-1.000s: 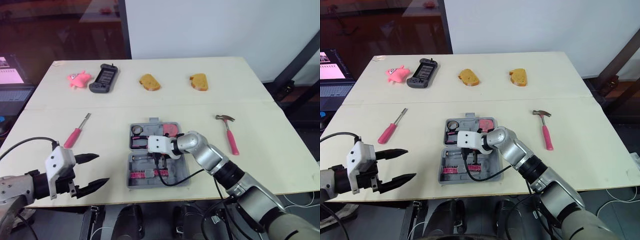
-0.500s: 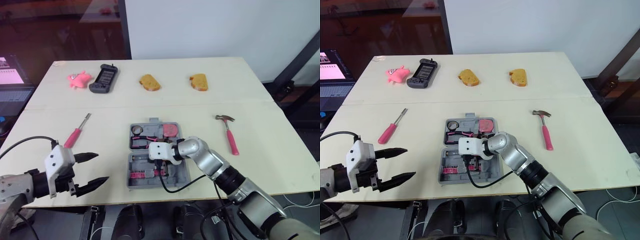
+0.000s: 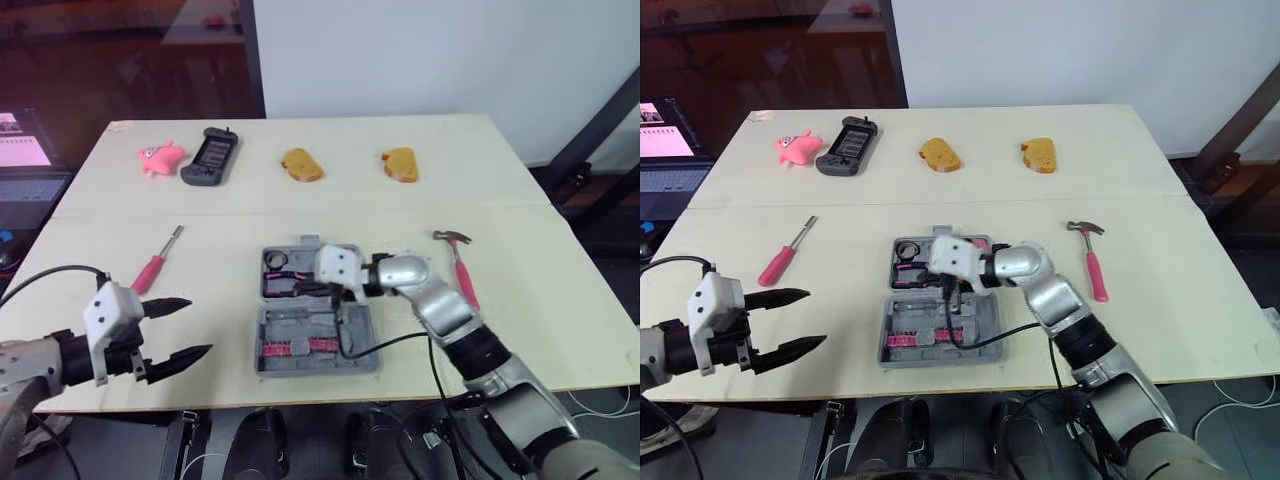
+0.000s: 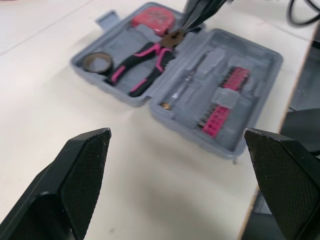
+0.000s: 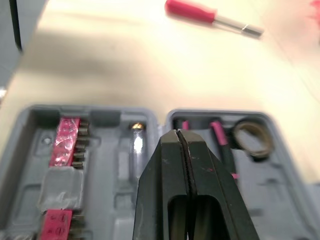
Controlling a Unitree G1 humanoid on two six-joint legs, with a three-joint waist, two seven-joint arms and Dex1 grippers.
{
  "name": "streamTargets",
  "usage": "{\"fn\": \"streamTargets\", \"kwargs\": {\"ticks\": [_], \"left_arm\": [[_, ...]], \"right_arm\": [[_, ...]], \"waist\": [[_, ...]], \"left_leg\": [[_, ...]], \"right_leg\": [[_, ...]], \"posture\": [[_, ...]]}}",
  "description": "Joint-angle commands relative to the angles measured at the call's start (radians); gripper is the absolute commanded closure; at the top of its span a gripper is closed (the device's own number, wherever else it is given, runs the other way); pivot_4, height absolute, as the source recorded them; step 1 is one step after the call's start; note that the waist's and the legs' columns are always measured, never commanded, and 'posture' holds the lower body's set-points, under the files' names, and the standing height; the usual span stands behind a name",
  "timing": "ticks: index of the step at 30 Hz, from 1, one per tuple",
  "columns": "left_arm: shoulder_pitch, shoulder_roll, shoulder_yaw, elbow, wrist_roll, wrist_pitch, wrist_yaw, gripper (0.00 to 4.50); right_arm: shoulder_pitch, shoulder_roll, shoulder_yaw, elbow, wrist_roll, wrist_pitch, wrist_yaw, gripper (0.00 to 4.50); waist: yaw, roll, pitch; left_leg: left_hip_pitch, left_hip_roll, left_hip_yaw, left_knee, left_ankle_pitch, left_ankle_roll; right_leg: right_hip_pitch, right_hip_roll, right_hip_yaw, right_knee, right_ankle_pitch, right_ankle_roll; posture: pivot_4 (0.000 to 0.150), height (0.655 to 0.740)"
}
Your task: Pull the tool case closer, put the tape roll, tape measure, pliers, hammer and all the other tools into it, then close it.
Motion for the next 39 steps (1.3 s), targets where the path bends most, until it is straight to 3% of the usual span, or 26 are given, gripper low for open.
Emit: {"fn": "streamTargets", "kwargs": {"ticks": [1, 3, 4, 5, 9, 14, 22, 33, 39], "left_arm": [[-0.017, -0.002, 0.031, 0.068, 0.014, -0.076, -0.022, 0.0], [-0.017, -0.007, 0.045, 0.136, 0.033, -0.133, -0.037, 0.0], [-0.009, -0.004, 0.051, 0.181, 0.054, -0.176, -0.052, 0.0], [-0.002, -0.002, 0.058, 0.219, 0.066, -0.21, -0.064, 0.0], [0.004, 0.003, 0.103, 0.359, 0.086, -0.32, -0.09, 0.0], [0.004, 0.049, 0.195, 0.691, 0.108, -0.463, -0.135, 0.0], [-0.041, 0.103, 0.245, 0.949, 0.098, -0.574, -0.191, 0.0], [-0.113, 0.115, 0.187, 0.892, 0.086, -0.534, -0.23, 0.0], [-0.258, 0.11, 0.041, 0.66, 0.059, -0.349, -0.206, 0.0]], "right_arm": [[0.031, -0.078, -0.129, -0.061, 0.129, 0.086, 0.057, 3.98], [0.076, -0.144, -0.196, -0.069, 0.161, 0.081, 0.073, 3.22], [0.111, -0.185, -0.237, -0.064, 0.171, 0.063, 0.08, 2.57], [0.146, -0.221, -0.273, -0.061, 0.176, 0.044, 0.084, 2.24], [0.276, -0.332, -0.408, -0.023, 0.205, -0.025, 0.096, 0.16], [0.468, -0.416, -0.624, 0.097, 0.23, -0.128, 0.076, 0.07], [0.583, -0.434, -0.734, 0.224, 0.246, -0.202, 0.056, 0.07], [0.585, -0.427, -0.718, 0.13, 0.271, -0.153, 0.035, 0.07], [0.66, -0.41, -0.757, -0.191, 0.392, 0.076, -0.058, 0.07]], "waist": [[-0.001, 0.0, 0.0], [-0.001, 0.0, 0.0], [-0.001, 0.0, 0.0], [-0.001, 0.0, 0.0], [0.0, 0.0, 0.0], [-0.002, 0.0, 0.0], [-0.002, -0.001, 0.0], [-0.001, 0.0, 0.0], [0.005, -0.001, 0.0]], "left_leg": [[0.0, 0.0, 0.0, 0.0, 0.0, 0.0], [0.0, 0.0, 0.0, 0.0, 0.0, 0.0], [0.0, 0.0, 0.0, 0.0, 0.0, 0.0], [0.0, 0.0, 0.0, 0.0, 0.0, 0.0], [0.0, 0.0, 0.001, 0.0, 0.0, 0.001], [0.001, 0.001, 0.0, 0.0, -0.001, 0.0], [0.002, 0.001, -0.001, 0.0, -0.001, 0.001], [0.001, 0.0, -0.001, 0.0, -0.002, 0.003], [0.001, 0.0, -0.001, 0.001, -0.002, 0.003]], "right_leg": [[0.0, 0.0, 0.0, 0.0, 0.0, 0.0], [0.0, 0.0, 0.0, 0.0, 0.0, 0.0], [-0.001, 0.0, 0.0, 0.0, 0.0, 0.0], [-0.001, 0.0, 0.0, 0.0, 0.0, 0.0], [-0.001, 0.0, 0.0, -0.001, 0.0, 0.0], [-0.001, 0.0, -0.001, -0.001, -0.001, -0.001], [-0.004, -0.002, 0.0, -0.001, -0.003, -0.003], [-0.002, -0.003, 0.0, -0.001, -0.002, 0.0], [0.001, -0.003, 0.0, -0.001, -0.002, 0.001]], "posture": [[0.15, 0.7188], [0.15, 0.7188], [0.15, 0.7188], [0.15, 0.7188], [0.15, 0.7188], [0.15, 0.7188], [0.15, 0.7188], [0.15, 0.7188], [0.15, 0.7188]]}}
